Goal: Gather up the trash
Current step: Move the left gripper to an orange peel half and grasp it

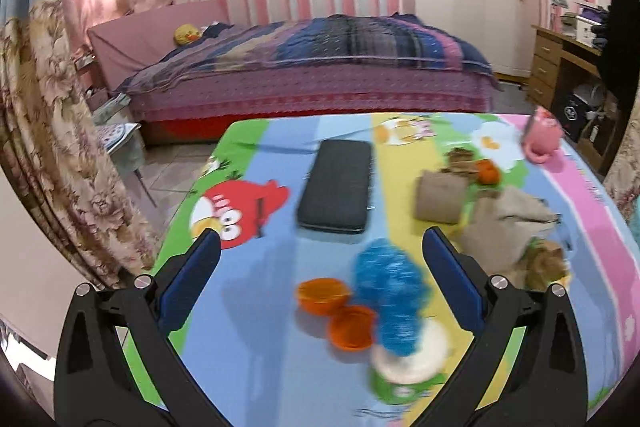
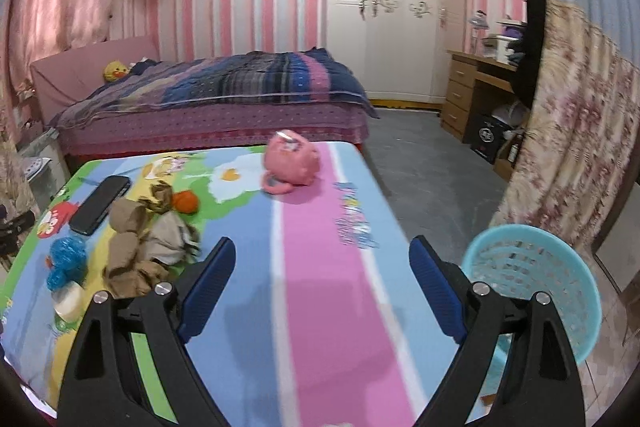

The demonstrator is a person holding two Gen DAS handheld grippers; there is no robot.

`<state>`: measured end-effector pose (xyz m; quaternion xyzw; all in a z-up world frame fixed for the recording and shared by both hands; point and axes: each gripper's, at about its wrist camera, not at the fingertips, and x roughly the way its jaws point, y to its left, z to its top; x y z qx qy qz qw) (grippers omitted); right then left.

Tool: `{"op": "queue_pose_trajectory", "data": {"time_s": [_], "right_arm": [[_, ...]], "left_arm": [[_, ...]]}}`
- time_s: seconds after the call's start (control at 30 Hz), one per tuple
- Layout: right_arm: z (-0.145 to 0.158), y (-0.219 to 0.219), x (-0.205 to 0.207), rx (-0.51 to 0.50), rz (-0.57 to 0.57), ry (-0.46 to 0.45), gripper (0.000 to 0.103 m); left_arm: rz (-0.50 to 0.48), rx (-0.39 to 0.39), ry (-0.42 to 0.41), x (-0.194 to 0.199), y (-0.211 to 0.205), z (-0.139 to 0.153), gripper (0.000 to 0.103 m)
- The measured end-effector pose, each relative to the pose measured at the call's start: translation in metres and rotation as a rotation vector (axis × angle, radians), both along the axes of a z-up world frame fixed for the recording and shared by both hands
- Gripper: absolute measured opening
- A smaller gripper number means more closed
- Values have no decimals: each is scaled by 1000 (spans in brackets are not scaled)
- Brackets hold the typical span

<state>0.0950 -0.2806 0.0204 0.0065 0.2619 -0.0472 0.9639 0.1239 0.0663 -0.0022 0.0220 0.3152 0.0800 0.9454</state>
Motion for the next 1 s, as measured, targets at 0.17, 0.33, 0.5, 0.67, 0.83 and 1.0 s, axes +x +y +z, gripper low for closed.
{"op": "queue_pose_trajectory", "data": {"time_s": [0.17,0.33,0.5,0.67,0.83,1.0], "right_arm": [[-8,25,14,14,22,14,87],[-35,46,18,-22,49,56,87],[-51,47,16,-39,53,96,87],[-51,45,16,-34,43,90,87],[-51,50,18,-45,57,78,87],[-58,59,20,-64,86,95,87]], "left_arm": [[58,-17,43,3,37,-23,97],[69,-95,112,11,59,-52,97],[14,-172,164,15,56,-68,92],[-11,-175,189,15,43,-78,84],[-50,-255,210,24,40,-86,66],[-104,-285,211,27,35,-88,42]]}}
